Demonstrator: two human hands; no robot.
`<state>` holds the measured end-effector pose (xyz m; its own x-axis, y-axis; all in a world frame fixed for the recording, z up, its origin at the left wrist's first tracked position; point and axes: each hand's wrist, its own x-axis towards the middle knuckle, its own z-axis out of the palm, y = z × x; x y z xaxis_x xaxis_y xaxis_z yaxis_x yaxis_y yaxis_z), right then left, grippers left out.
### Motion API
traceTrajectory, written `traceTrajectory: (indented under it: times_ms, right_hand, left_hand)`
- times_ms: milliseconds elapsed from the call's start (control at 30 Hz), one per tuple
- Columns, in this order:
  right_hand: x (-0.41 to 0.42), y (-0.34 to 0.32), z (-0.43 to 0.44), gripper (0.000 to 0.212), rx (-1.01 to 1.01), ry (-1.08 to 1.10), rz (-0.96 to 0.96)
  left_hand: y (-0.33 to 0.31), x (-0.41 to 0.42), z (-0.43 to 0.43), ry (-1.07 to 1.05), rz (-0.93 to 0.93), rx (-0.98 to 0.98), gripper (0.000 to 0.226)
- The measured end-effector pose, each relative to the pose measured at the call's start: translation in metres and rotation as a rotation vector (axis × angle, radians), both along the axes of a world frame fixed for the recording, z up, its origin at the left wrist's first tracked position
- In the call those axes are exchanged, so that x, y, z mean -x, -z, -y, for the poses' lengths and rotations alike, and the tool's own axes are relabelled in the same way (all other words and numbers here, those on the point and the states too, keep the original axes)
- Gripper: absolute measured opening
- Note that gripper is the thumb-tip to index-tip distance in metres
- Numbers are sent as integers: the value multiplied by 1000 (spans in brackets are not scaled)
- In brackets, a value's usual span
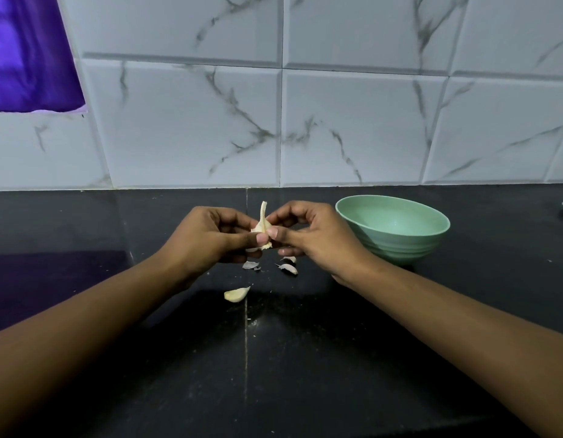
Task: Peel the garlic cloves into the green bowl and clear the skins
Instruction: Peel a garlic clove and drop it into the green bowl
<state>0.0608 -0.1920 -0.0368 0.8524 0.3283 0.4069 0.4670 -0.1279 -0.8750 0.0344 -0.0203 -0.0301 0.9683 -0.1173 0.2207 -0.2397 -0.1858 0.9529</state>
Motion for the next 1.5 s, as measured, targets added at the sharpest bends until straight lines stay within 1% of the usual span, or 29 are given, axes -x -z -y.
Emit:
traceTrajectory:
  times_ms: [100,233,333,400,500,533,700,767,900,1033,1200,1300,1400,1500]
  right_hand:
    - [-1,-1,1,15,41,12,59]
    - [-1,-1,2,15,76,39,136]
    - [-1,0,3,15,87,44,159]
    - [-1,3,2,17,88,42,146]
    - [-2,4,0,17,85,55,133]
    - [-2,4,0,17,75,58,137]
    - [1,5,0,15,2,104,173]
    - [2,5,0,16,-25,113,159]
    - [4,4,1,20,-84,58,105]
    - [5,5,0,22,-149,32,65]
    - [7,7,-1,17,-191,48,60]
    - [8,7,-2,17,-196,59,51]
    - [9,6,-3,24,-242,52,9]
    - [9,3,-3,21,-297,23,-56]
  left_hand:
    - [-1,2,1,9,12,-11,24]
    - [-1,4,4,0,22,-25,31]
    - [-1,4,5,-1,-16,-26,31]
    - [-1,3,5,-11,-48,-22,26]
    - [0,1,6,-34,-47,-3,10]
    - [1,1,6,-42,-46,16,8]
    - [2,3,10,-35,-62,108,11]
    - [2,4,11,-22,-69,120,17]
    - [3,4,11,-5,-73,121,27]
    - [4,5,12,-14,-53,114,26]
    - [4,7,13,-25,-48,129,29]
    - [5,7,14,-30,-66,131,24]
    - [6,5,16,-49,-84,169,5]
    - [4,4,16,-51,-86,202,10]
